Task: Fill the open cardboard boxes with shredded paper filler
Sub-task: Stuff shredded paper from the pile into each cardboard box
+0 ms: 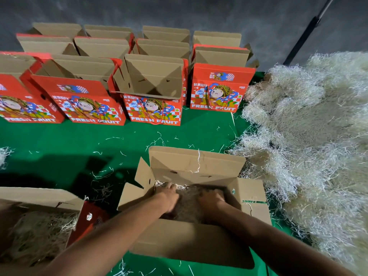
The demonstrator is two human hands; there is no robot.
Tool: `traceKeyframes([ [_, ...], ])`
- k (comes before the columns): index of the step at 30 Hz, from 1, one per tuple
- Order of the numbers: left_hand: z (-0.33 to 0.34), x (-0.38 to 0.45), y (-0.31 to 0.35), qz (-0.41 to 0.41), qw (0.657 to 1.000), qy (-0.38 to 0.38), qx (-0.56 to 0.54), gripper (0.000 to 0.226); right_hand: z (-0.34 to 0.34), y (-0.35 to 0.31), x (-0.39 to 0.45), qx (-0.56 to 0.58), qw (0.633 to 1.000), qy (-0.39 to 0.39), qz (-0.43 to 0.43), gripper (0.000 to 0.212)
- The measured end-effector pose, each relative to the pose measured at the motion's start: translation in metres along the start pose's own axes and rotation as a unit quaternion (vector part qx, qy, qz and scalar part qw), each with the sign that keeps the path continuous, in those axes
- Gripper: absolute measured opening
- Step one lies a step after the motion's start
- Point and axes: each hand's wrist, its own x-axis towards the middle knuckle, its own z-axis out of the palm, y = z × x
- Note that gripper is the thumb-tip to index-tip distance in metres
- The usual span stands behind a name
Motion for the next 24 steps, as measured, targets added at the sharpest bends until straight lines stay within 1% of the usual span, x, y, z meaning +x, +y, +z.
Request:
traceKeyframes([
  [2,0.001,0.001,0.002,-0.028,0.999,-0.002,0.015,0.063,-0.001,-0.001,0.000,-0.057,0.998,-0.018,0.021,0.061],
  [3,0.001,0.000,0.002,-0.038,0.999,-0.002,0.032,0.064,-0.003,-0.003,-0.001,-0.099,0.994,-0.025,0.026,0.064],
  [5,-0.001,-0.004,0.003,-0.046,0.998,-0.004,0.047,0.064,-0.008,-0.005,-0.006,-0.144,0.989,-0.029,0.021,0.060],
  [6,-0.003,-0.007,0.002,-0.046,0.998,0.001,0.039,0.064,-0.012,-0.004,-0.007,-0.131,0.991,-0.031,0.021,0.054],
  [7,-0.007,-0.012,-0.001,-0.043,0.999,0.015,0.028,0.062,-0.016,-0.002,-0.008,-0.093,0.995,-0.030,0.024,0.047],
  [9,-0.019,-0.024,-0.006,-0.020,0.997,0.073,-0.004,0.053,-0.025,0.005,-0.008,0.056,0.998,-0.010,0.034,0.031],
  [11,-0.031,-0.034,-0.007,0.008,0.991,0.127,-0.045,0.037,-0.031,0.007,-0.007,0.196,0.980,0.035,-0.001,0.025],
  [12,-0.034,-0.038,-0.005,0.016,0.989,0.127,-0.070,0.031,-0.033,0.006,-0.005,0.222,0.973,0.056,-0.034,0.024],
  [13,-0.035,-0.039,-0.003,0.015,0.990,0.103,-0.096,0.027,-0.036,0.000,-0.006,0.235,0.969,0.041,-0.068,0.025],
  [14,-0.033,-0.040,0.000,0.009,0.992,0.061,-0.112,0.028,-0.037,-0.006,-0.007,0.239,0.965,0.013,-0.109,0.029],
  [16,-0.023,-0.036,0.003,-0.007,0.995,-0.016,-0.096,0.043,-0.029,-0.017,-0.001,0.247,0.956,-0.051,-0.146,0.033],
  [18,-0.010,-0.028,0.000,-0.016,0.996,-0.055,-0.061,0.060,-0.020,-0.020,0.008,0.233,0.956,-0.087,-0.158,0.032],
  [19,-0.007,-0.025,-0.002,-0.013,0.997,-0.064,-0.045,0.063,-0.016,-0.017,0.011,0.223,0.957,-0.098,-0.158,0.033],
  [20,-0.005,-0.021,-0.004,-0.005,0.997,-0.070,-0.028,0.061,-0.012,-0.014,0.016,0.211,0.960,-0.098,-0.159,0.035],
  [22,-0.004,-0.017,-0.008,0.006,0.997,-0.072,0.004,0.052,-0.005,-0.010,0.019,0.181,0.969,-0.084,-0.147,0.040],
  [24,-0.002,-0.010,-0.010,0.007,0.998,-0.057,0.029,0.048,0.001,-0.008,0.021,0.152,0.977,-0.060,-0.138,0.044],
])
